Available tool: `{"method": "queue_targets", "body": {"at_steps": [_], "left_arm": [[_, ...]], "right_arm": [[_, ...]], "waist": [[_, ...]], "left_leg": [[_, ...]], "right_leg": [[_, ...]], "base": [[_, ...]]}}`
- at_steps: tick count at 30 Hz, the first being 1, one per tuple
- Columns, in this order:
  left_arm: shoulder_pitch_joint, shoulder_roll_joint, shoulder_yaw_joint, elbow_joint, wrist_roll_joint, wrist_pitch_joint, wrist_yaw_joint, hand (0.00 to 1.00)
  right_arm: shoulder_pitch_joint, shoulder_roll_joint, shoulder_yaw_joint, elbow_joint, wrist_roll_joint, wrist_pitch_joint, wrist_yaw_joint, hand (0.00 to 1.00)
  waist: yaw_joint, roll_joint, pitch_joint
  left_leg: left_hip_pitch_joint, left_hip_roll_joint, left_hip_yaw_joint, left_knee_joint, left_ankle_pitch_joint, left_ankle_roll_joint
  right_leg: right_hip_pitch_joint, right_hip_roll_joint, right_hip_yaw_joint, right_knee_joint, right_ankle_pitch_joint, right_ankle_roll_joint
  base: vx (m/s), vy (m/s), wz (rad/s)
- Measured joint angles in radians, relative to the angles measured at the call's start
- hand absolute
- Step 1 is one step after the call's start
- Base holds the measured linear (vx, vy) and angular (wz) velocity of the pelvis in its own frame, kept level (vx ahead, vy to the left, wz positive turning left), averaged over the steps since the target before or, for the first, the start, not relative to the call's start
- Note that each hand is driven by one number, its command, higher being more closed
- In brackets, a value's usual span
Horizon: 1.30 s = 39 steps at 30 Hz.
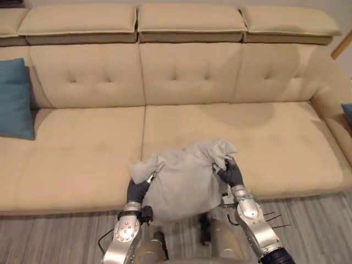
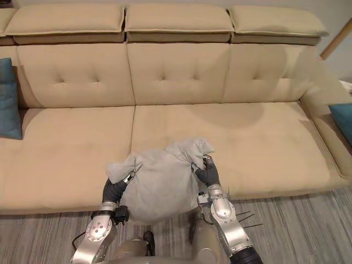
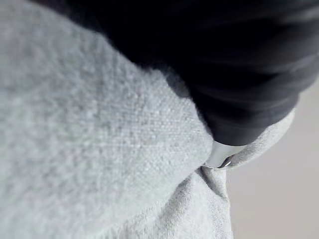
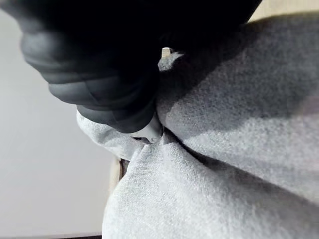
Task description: Pick up cushions and gather them together orderly.
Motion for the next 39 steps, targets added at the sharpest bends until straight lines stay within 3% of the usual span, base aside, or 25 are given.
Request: {"method": "queue_targets", "body": {"at_steps": [1, 2, 3, 4, 5, 7, 9, 12, 13, 14, 16, 18, 20, 25, 27, 29, 35, 39], "left_arm": [[-0.004, 0.007, -0.008, 0.002, 0.000, 0.000, -0.002, 1.00], [-0.006, 0.011, -0.026, 0.006, 0.001, 0.004, -0.007, 1.00], [0.000, -0.008, -0.032, 0.013, 0.005, 0.007, -0.016, 1.00], [-0.002, -0.018, -0.033, 0.015, 0.007, 0.007, -0.024, 1.00], [-0.015, -0.035, -0.032, 0.021, 0.009, 0.007, -0.026, 1.00], [-0.051, -0.052, -0.031, 0.058, 0.009, 0.008, -0.027, 1.00], [-0.081, -0.067, -0.042, 0.080, 0.010, 0.008, -0.040, 1.00], [-0.122, -0.078, -0.047, 0.079, 0.014, 0.006, -0.049, 1.00], [-0.142, -0.078, -0.055, 0.079, 0.014, 0.006, -0.048, 1.00], [-0.162, -0.079, -0.063, 0.075, 0.014, 0.006, -0.048, 1.00], [-0.184, -0.070, -0.062, 0.074, 0.014, 0.006, -0.047, 1.00], [-0.206, -0.057, -0.062, 0.068, 0.014, 0.006, -0.046, 1.00], [-0.205, -0.054, -0.062, 0.039, 0.015, 0.006, -0.038, 1.00], [-0.291, -0.047, -0.057, 0.017, 0.020, 0.004, 0.015, 1.00], [-0.409, -0.033, -0.035, 0.037, 0.025, 0.003, 0.058, 1.00], [-0.579, -0.010, 0.001, 0.096, 0.029, 0.003, 0.104, 1.00], [-0.975, 0.042, 0.091, 0.273, 0.080, 0.002, 0.223, 1.00], [-1.231, 0.074, 0.123, 0.423, 0.095, 0.002, 0.259, 1.00]], "right_arm": [[0.011, 0.000, -0.003, -0.002, 0.001, 0.000, 0.000, 1.00], [0.038, -0.004, -0.015, -0.003, 0.002, 0.000, 0.000, 1.00], [0.053, -0.011, -0.031, -0.004, 0.007, 0.006, 0.001, 1.00], [0.055, -0.012, -0.038, -0.005, 0.007, 0.006, 0.001, 1.00], [0.048, -0.013, -0.043, -0.007, 0.009, 0.006, 0.001, 1.00], [0.045, -0.017, -0.058, -0.010, 0.011, 0.006, 0.001, 1.00], [0.048, -0.019, -0.088, -0.038, 0.024, 0.005, 0.000, 1.00], [0.025, -0.019, -0.125, -0.080, 0.027, -0.005, -0.005, 1.00], [0.017, -0.019, -0.138, -0.086, 0.028, -0.006, -0.005, 1.00], [0.011, -0.018, -0.155, -0.090, 0.028, -0.006, -0.005, 1.00], [0.006, -0.003, -0.157, -0.091, 0.028, -0.006, -0.006, 1.00], [-0.003, 0.016, -0.166, -0.092, 0.028, -0.011, -0.010, 1.00], [-0.027, 0.028, -0.164, -0.086, 0.028, -0.011, -0.018, 1.00], [-0.190, 0.050, -0.163, -0.017, 0.028, -0.010, -0.079, 1.00], [-0.354, 0.051, -0.162, 0.039, 0.028, -0.012, -0.122, 1.00], [-0.545, 0.046, -0.164, 0.105, 0.028, -0.013, -0.166, 1.00], [-0.869, 0.038, -0.199, 0.231, -0.001, -0.016, -0.246, 1.00], [-1.072, 0.039, -0.261, 0.367, -0.014, -0.016, -0.280, 1.00]], "waist": [[-0.002, -0.008, -0.005], [-0.012, -0.010, -0.012], [-0.014, 0.029, -0.025], [-0.019, 0.047, -0.030], [-0.020, 0.062, -0.034], [0.005, 0.065, -0.031], [0.000, 0.063, -0.030], [0.001, 0.065, -0.031], [0.002, 0.068, -0.031], [0.004, 0.083, -0.030], [0.002, 0.074, -0.030], [0.001, 0.063, -0.031], [0.006, 0.066, -0.030], [0.008, 0.066, -0.028], [0.008, 0.066, -0.014], [0.005, 0.068, 0.037], [0.014, 0.068, 0.125], [0.024, 0.068, 0.189]], "left_leg": [[0.004, -0.011, -0.015, 0.006, -0.007, -0.007], [0.008, -0.020, -0.054, 0.046, -0.048, -0.033], [0.003, 0.013, -0.069, 0.090, -0.066, -0.059], [-0.029, 0.030, -0.063, 0.146, -0.068, -0.069], [-0.111, 0.077, -0.035, 0.291, -0.045, -0.111], [-0.170, 0.128, 0.006, 0.430, -0.025, -0.140], [-0.190, 0.146, 0.072, 0.465, -0.035, -0.120], [-0.202, 0.152, 0.141, 0.293, -0.045, -0.092], [-0.209, 0.151, 0.144, 0.217, 0.008, -0.077], [-0.208, 0.155, 0.134, 0.160, 0.113, -0.064], [-0.188, 0.141, 0.136, 0.124, 0.099, -0.064], [-0.150, 0.087, 0.166, 0.050, 0.112, -0.045], [-0.131, 0.062, 0.190, 0.026, 0.117, -0.037], [-0.155, 0.066, 0.205, 0.022, 0.117, -0.037], [-0.222, 0.069, 0.206, 0.030, 0.123, -0.028], [-0.291, 0.081, 0.203, 0.054, 0.135, -0.018], [-0.413, 0.097, 0.195, 0.076, 0.173, -0.012], [-0.478, 0.097, 0.193, 0.070, 0.216, -0.005]], "right_leg": [[0.005, -0.008, 0.006, -0.026, 0.023, -0.009], [0.029, -0.018, 0.015, -0.012, 0.117, 0.008], [0.037, 0.001, -0.017, 0.007, 0.083, 0.001], [0.043, 0.011, -0.039, 0.001, 0.076, -0.008], [0.054, 0.032, -0.066, -0.007, 0.076, -0.026], [0.107, 0.051, -0.076, -0.043, 0.073, -0.041], [0.177, 0.042, -0.090, -0.098, 0.074, -0.041], [0.208, 0.033, -0.087, -0.138, 0.074, -0.040], [0.207, 0.038, -0.085, -0.140, 0.075, -0.038], [0.207, 0.059, -0.072, -0.144, 0.077, -0.028], [0.206, 0.049, -0.049, -0.161, 0.092, 0.001], [0.219, 0.017, -0.010, -0.210, 0.112, 0.025], [0.233, 0.000, 0.021, -0.247, 0.128, 0.030], [0.207, 0.009, 0.060, -0.282, 0.160, 0.008], [0.136, 0.014, 0.077, -0.284, 0.192, 0.009], [0.079, 0.023, 0.081, -0.285, 0.224, 0.027], [-0.028, 0.042, 0.079, -0.282, 0.272, 0.019], [-0.098, 0.044, 0.078, -0.277, 0.295, 0.013]], "base": [[0.37, -0.221, 1.16], [0.35, -0.251, 0.82], [0.38, -0.235, 0.81], [0.46, -0.248, 0.50], [0.39, -0.183, 0.32], [0.35, -0.163, 0.15], [0.32, -0.094, 0.16], [0.18, 0.041, -0.05], [0.13, 0.137, -0.23], [0.13, 0.165, -0.29], [0.09, 0.182, -0.14], [0.07, 0.213, -0.07], [0.01, 0.128, -0.22], [-0.07, 0.043, -0.19], [-0.21, 0.027, -0.20], [-0.24, -0.023, -0.05], [-0.17, -0.062, 0.01], [-0.11, -0.075, 0.03]]}}
